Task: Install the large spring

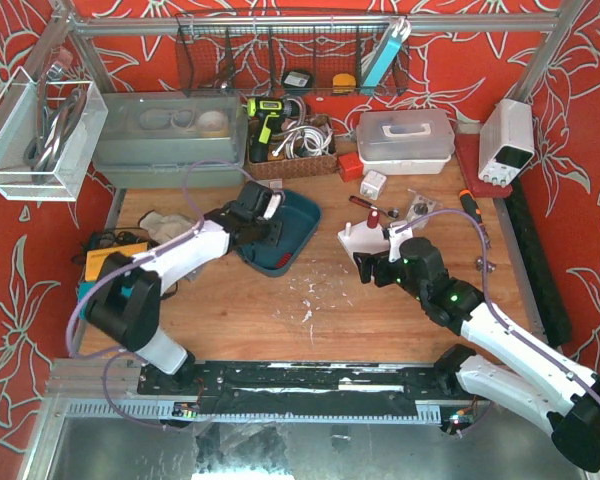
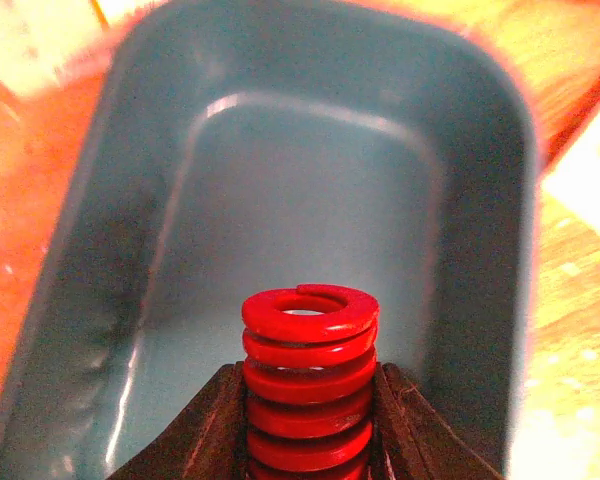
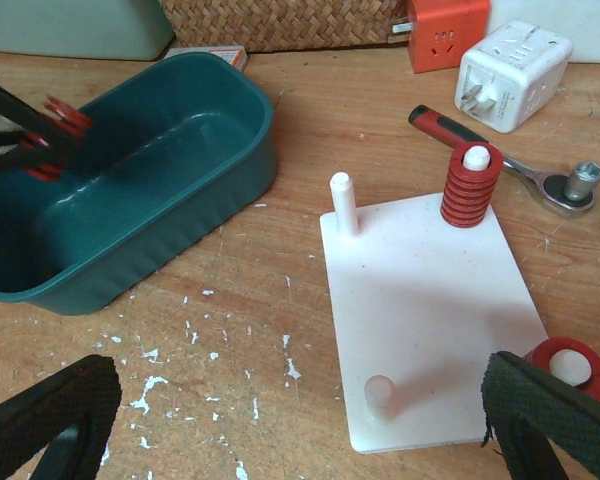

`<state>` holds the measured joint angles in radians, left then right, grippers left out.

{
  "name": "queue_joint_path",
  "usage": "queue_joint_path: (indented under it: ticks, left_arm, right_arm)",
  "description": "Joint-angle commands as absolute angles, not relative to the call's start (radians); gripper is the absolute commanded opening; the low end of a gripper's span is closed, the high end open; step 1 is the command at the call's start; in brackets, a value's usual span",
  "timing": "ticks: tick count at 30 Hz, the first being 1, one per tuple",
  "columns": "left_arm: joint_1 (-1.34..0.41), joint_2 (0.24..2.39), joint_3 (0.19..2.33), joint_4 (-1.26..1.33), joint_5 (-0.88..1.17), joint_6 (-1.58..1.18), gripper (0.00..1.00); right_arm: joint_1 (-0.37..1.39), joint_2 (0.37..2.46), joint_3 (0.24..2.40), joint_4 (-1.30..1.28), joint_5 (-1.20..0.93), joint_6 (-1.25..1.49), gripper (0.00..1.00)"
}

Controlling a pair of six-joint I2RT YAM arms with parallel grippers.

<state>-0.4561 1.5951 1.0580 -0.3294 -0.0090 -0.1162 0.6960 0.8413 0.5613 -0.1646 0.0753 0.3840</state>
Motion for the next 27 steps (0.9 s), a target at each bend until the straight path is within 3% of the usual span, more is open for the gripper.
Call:
queue_joint_path:
  ticks: [1, 11, 16, 20, 27]
  left_arm:
    - [-0.498, 1.437, 1.002, -0.161, -0.045, -0.110, 0.12]
    - [-0.701, 1.070, 0.673, 0.239, -0.072, -0.033, 0.10]
    - [-0.817, 1.035, 0.517, 0.459, -0.067, 0.011, 0.09]
    - [-0.910, 1.042, 0.419, 0.630, -0.067, 0.082, 0.07]
    - [-1.018, 1.080, 0.263, 0.869, -0.078, 0.208, 0.07]
  right_arm:
    - [0.703, 0.816, 0.582, -0.199, 0.111, 0.385, 0.99]
    - [0.701, 0.719, 0.673, -0.383, -0.022, 0.473, 0.99]
    - [0.703, 0.694, 0.696, -0.452, -0.139, 0.492, 0.97]
    - [0.703, 0.717, 0.715, -0.446, -0.293, 0.512, 0.89]
    - [0.735, 0.817, 0.728, -0.342, -0.477, 0.558, 0.66]
